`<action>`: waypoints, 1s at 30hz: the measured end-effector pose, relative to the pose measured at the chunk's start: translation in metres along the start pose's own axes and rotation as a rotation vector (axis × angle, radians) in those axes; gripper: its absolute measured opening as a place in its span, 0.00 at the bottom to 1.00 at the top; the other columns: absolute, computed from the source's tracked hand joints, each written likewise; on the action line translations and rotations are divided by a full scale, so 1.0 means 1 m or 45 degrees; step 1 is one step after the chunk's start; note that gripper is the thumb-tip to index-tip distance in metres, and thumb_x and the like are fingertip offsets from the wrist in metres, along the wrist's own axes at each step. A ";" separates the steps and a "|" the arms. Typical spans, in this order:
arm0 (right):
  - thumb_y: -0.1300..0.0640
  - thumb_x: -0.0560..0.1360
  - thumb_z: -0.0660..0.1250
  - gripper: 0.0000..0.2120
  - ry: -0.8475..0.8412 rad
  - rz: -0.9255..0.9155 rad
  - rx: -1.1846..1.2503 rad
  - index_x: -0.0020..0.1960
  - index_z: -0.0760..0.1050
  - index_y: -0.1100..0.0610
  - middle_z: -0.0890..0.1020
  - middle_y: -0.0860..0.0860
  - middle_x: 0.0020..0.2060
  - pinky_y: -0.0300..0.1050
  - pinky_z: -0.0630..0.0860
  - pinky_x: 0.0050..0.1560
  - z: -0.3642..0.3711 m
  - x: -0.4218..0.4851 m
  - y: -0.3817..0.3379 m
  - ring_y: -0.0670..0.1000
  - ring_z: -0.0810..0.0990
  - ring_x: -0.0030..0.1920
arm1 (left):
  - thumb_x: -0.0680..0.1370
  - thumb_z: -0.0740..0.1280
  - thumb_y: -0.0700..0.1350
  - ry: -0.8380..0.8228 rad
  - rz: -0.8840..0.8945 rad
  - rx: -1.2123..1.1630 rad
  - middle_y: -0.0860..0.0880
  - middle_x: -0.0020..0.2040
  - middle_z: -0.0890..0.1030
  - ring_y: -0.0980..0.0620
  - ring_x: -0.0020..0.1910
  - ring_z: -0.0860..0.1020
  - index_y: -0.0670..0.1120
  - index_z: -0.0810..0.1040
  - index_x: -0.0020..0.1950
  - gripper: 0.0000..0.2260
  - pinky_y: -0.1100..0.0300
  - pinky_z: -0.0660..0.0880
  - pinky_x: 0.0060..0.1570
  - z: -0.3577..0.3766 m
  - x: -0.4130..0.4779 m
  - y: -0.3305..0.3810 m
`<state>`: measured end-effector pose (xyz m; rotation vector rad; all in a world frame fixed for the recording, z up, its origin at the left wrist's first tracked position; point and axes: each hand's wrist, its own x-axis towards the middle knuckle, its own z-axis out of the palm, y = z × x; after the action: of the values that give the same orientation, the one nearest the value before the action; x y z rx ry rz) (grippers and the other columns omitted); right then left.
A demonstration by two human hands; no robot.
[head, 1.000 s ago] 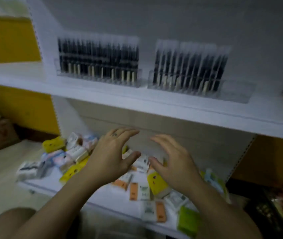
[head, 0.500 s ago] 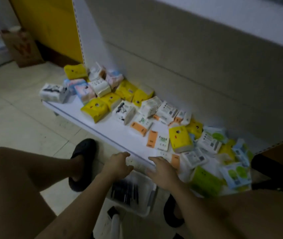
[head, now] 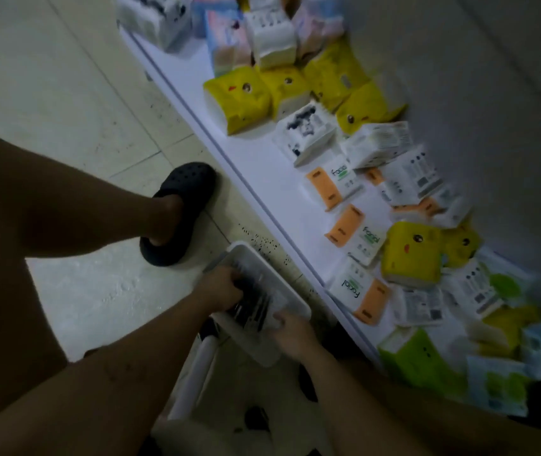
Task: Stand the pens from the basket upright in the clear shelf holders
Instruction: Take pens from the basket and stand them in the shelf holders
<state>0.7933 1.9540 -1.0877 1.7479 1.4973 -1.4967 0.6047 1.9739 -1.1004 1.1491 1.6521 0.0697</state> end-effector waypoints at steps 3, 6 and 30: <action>0.55 0.78 0.63 0.08 0.016 0.060 0.026 0.40 0.72 0.50 0.75 0.48 0.37 0.40 0.70 0.37 0.008 0.032 -0.011 0.48 0.74 0.37 | 0.76 0.66 0.39 -0.015 -0.042 -0.040 0.40 0.51 0.81 0.49 0.45 0.75 0.40 0.78 0.50 0.06 0.60 0.71 0.42 0.005 0.009 -0.010; 0.58 0.78 0.63 0.13 -0.043 0.065 0.035 0.34 0.70 0.53 0.72 0.51 0.30 0.43 0.66 0.34 0.021 0.060 -0.018 0.50 0.70 0.32 | 0.76 0.66 0.40 0.002 -0.086 -0.090 0.44 0.42 0.78 0.49 0.42 0.75 0.42 0.75 0.42 0.03 0.62 0.70 0.37 0.013 0.015 -0.023; 0.60 0.81 0.58 0.23 -0.011 0.116 0.031 0.75 0.59 0.60 0.62 0.56 0.73 0.38 0.62 0.64 0.051 0.127 -0.008 0.56 0.64 0.71 | 0.77 0.65 0.45 -0.148 0.075 0.031 0.47 0.43 0.80 0.49 0.41 0.78 0.44 0.78 0.48 0.05 0.53 0.78 0.44 0.064 0.085 -0.055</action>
<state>0.7444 1.9732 -1.2149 1.7961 1.3817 -1.4805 0.6222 1.9736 -1.2183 1.1983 1.5208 0.0194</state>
